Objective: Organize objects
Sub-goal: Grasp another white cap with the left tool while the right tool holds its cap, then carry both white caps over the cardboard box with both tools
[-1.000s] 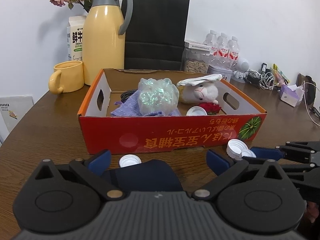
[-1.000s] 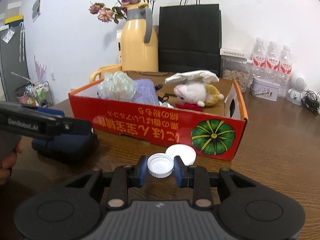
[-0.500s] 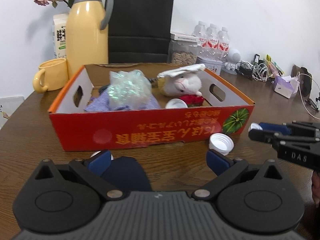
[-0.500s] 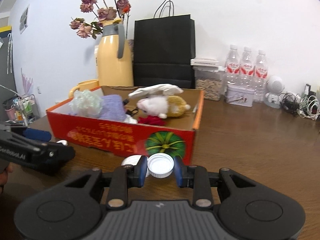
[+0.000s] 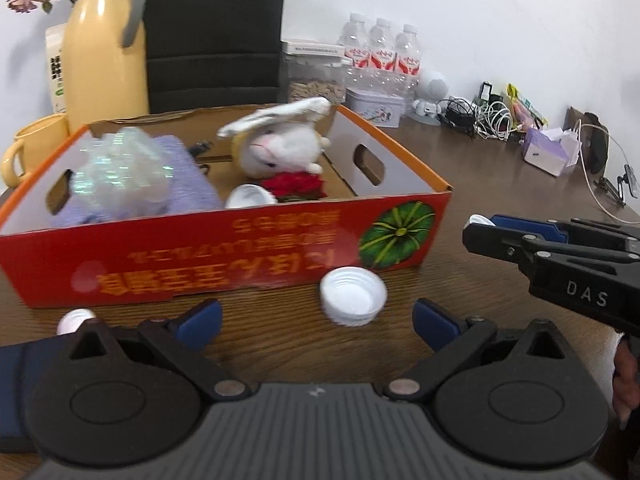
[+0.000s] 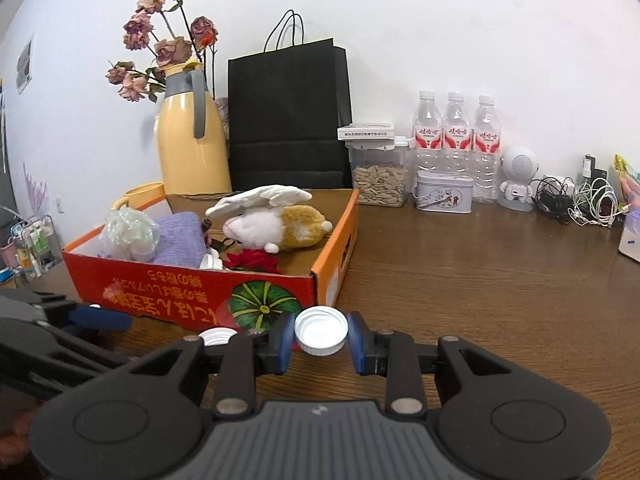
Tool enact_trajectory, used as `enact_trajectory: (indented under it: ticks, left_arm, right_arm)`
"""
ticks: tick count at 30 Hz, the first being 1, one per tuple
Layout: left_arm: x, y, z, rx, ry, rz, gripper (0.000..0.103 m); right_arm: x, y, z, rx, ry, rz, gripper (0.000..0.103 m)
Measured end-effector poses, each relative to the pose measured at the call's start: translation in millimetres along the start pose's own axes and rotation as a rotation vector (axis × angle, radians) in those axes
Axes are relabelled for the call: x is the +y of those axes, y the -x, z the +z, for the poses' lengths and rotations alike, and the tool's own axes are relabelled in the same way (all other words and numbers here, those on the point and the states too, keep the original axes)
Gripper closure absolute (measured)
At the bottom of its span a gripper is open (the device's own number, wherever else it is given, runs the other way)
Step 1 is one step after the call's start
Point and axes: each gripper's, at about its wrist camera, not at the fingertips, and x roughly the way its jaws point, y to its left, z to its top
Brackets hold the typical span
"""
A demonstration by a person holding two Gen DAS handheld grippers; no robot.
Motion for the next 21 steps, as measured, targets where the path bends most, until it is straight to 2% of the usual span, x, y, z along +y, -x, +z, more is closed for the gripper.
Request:
enact_trajectory:
  ticks: [6,9,11,12,13,14,21]
  left_arm:
    - [-17.1,-18.8,0.2,-0.003,-0.018,0.038,0.000]
    - [-20.9,-24.6,0.1,0.010,-0.024,0.039,0.008]
    - [-22.9,-26.6,0.4,0.018,-0.027,0.024,0.020]
    - [-24.2,-25.8,0.2,0.011,-0.033,0.024,0.031]
    - [-25.1,-25.2,0.2,0.007,-0.035,0.022,0.052]
    - [-25.4,-24.1,0.4,0.003,-0.036,0.012,0.063]
    - [-24.5,-17.4,-0.5,-0.006,-0.027,-0.014,0.062]
  right_arm:
    - [-6.3,4.0,-0.2,-0.019,-0.028,-0.026,0.076]
    - [-6.0,4.8,-0.6,-0.022,-0.026,-0.020,0.076]
    - [-4.5,5.1,-0.9,-0.024,-0.020,-0.015,0.076]
    - [-4.2,5.0,-1.1,-0.025,-0.019,-0.013,0.076]
    - [-4.1,5.0,-1.5,-0.025,-0.019,-0.011,0.076]
    - [-4.3,4.5,-1.8,-0.024,-0.019,-0.009,0.076]
    - [-3.8,2.1,-4.2,-0.016,-0.018,-0.002,0.076]
